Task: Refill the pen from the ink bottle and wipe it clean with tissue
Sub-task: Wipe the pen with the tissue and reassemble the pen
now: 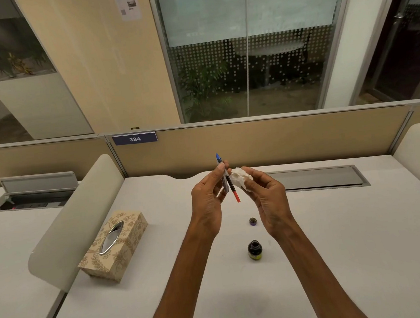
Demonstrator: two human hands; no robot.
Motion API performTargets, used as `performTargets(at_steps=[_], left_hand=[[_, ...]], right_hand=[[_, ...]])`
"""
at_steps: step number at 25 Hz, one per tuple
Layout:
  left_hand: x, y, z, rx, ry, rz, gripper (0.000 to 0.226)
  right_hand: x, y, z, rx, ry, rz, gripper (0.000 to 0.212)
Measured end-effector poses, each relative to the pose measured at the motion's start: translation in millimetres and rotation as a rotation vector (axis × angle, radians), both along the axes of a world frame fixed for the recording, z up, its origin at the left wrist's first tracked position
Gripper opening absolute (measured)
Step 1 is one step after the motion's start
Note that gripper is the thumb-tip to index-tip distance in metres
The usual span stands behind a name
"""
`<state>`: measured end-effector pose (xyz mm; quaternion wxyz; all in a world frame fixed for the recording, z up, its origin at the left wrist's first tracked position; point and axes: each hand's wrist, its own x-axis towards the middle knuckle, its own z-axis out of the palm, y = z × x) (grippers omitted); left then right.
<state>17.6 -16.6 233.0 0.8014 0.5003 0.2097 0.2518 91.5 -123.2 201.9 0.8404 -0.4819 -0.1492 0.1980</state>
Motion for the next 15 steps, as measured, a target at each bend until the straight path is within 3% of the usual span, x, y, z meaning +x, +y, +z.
performTargets(at_steps=[4, 7, 15], left_hand=[[-3, -2, -3, 0.24, 0.073, 0.082, 0.019], [-2, -3, -5, 0.407, 0.145, 0.121, 0.026], [4, -2, -7, 0.449, 0.187, 0.062, 0.026]], right_hand=[[1, 0, 1, -0.051, -0.041, -0.054, 0.023], [4, -6, 8, -0.085, -0.088, -0.071, 0.021], [8, -12, 21, -0.291, -0.41, -0.16, 0.018]])
